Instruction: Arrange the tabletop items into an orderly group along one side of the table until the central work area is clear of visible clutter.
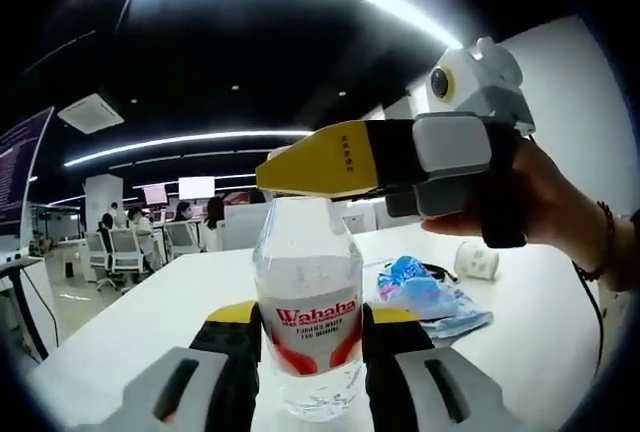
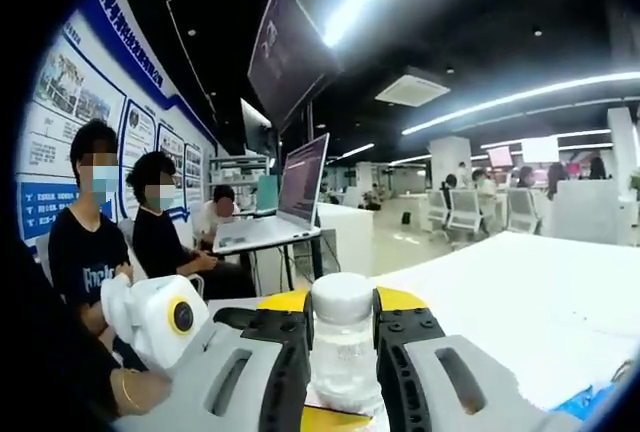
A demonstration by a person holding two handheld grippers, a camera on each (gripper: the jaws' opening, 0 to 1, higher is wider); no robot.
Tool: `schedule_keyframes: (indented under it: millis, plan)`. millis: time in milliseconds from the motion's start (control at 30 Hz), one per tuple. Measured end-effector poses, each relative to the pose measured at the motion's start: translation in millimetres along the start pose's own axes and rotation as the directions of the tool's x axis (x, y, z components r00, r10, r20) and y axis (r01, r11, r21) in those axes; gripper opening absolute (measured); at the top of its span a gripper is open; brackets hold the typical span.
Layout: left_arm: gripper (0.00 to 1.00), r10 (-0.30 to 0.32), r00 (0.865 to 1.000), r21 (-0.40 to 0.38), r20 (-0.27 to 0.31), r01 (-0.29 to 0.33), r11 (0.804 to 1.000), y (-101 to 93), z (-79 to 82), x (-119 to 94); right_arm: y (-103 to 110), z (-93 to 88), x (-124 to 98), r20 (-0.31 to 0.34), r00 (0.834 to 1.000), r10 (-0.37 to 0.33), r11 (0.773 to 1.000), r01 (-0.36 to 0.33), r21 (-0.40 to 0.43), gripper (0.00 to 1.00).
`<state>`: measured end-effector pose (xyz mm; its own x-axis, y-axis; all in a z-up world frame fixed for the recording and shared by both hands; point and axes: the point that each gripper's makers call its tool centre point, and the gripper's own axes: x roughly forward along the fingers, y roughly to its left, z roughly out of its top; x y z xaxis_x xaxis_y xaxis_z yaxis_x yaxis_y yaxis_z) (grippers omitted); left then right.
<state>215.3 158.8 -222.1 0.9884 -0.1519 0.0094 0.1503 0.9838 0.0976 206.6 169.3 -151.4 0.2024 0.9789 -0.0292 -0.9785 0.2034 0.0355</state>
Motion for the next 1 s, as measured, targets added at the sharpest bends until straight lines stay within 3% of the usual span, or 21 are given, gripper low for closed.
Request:
schedule_keyframes:
  millis: [267,1000]
  plan:
    - [0.37,0.021,1.0,0.006,-0.019,-0.02,1.0,13.1,-1.8,11,-9,0.2,12,-0.004,1.0,0.019,1.0,-0.019,0.012,0.2]
    - [0.37,0.004,0.997,-0.002,-0.072,-0.005,1.0,35.4,-13.6,42,-36,-6.8,38,-0.024,1.0,-0.005,0.999,0.006,0.035,0.21]
